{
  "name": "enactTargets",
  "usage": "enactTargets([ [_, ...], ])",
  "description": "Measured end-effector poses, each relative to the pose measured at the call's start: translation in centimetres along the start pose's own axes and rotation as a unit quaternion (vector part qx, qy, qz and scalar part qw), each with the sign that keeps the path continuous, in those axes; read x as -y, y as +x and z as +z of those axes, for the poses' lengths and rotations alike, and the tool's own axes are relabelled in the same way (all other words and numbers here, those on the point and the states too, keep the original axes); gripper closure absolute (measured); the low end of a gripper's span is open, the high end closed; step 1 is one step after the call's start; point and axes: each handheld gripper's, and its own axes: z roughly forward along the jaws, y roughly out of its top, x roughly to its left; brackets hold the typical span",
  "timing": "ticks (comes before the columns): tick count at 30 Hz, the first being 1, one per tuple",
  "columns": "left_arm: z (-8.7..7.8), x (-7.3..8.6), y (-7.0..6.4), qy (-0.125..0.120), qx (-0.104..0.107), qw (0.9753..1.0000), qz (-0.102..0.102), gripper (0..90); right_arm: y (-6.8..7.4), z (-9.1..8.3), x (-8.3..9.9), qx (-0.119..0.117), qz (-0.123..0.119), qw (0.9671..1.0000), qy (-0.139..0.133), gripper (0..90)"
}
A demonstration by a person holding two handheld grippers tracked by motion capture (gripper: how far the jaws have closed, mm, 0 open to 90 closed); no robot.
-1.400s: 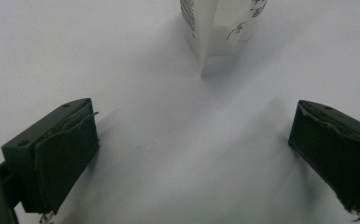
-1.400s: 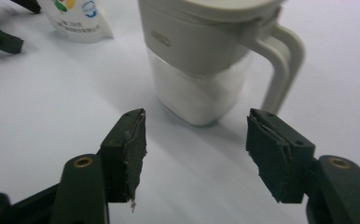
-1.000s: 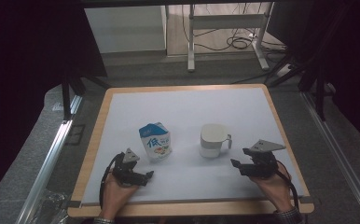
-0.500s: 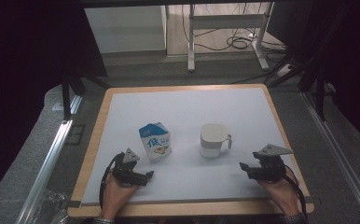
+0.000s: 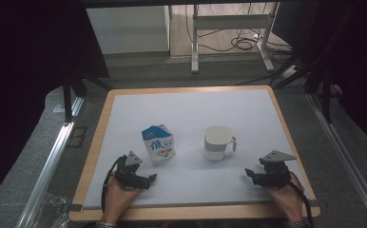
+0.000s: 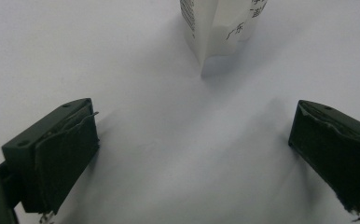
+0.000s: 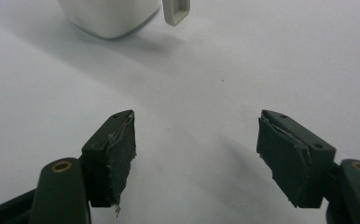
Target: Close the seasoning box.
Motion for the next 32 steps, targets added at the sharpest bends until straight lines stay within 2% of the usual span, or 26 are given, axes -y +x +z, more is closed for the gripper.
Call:
enactTargets([
  [11,0.0,0.0,0.0,0.000,0.000,1.0000,0.000,1.2,0.2,0.9,0.6,0.004,0.000,0.9999,0.011,27.8],
  [19,0.0,0.0,0.0,0.000,0.000,1.0000,0.000,1.2,0.3,0.9,1.0,0.004,0.005,1.0000,-0.004,26.8],
  [23,0.0,0.0,0.0,0.000,0.000,1.0000,0.000,1.2,0.3,1.0,1.7,0.005,0.007,0.9995,-0.032,25.0],
  [32,0.0,0.0,0.0,0.000,0.001,1.0000,-0.001,1.3,0.5,1.1,2.0,0.007,0.009,0.9991,-0.042,24.5],
])
